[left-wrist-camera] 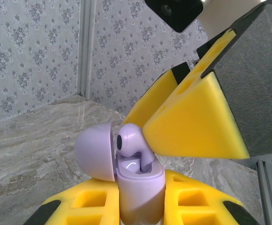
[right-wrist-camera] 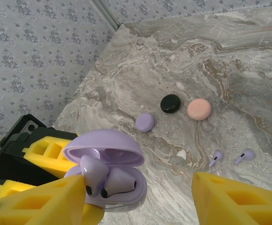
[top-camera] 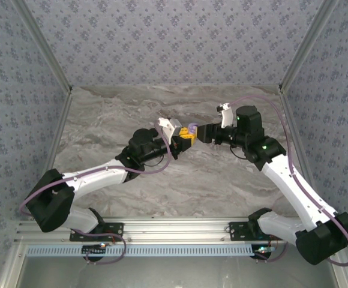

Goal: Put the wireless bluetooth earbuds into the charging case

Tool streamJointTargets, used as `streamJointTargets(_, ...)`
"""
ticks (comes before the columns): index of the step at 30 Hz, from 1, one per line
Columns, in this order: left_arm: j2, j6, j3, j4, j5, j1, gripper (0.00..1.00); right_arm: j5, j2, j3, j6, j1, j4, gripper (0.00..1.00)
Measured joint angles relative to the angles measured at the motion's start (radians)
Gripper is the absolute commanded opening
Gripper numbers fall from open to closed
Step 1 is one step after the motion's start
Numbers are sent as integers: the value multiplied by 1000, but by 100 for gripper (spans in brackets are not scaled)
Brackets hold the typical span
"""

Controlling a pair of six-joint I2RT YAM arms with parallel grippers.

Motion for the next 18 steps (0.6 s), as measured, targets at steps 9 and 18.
streamJointTargets(9,0,1,0,1,3,0,0,-59,-12,0,1,-28,12,69)
streamJointTargets(18,-3,14,0,1,23,0,0,-36,18,25,0,-38,0,68)
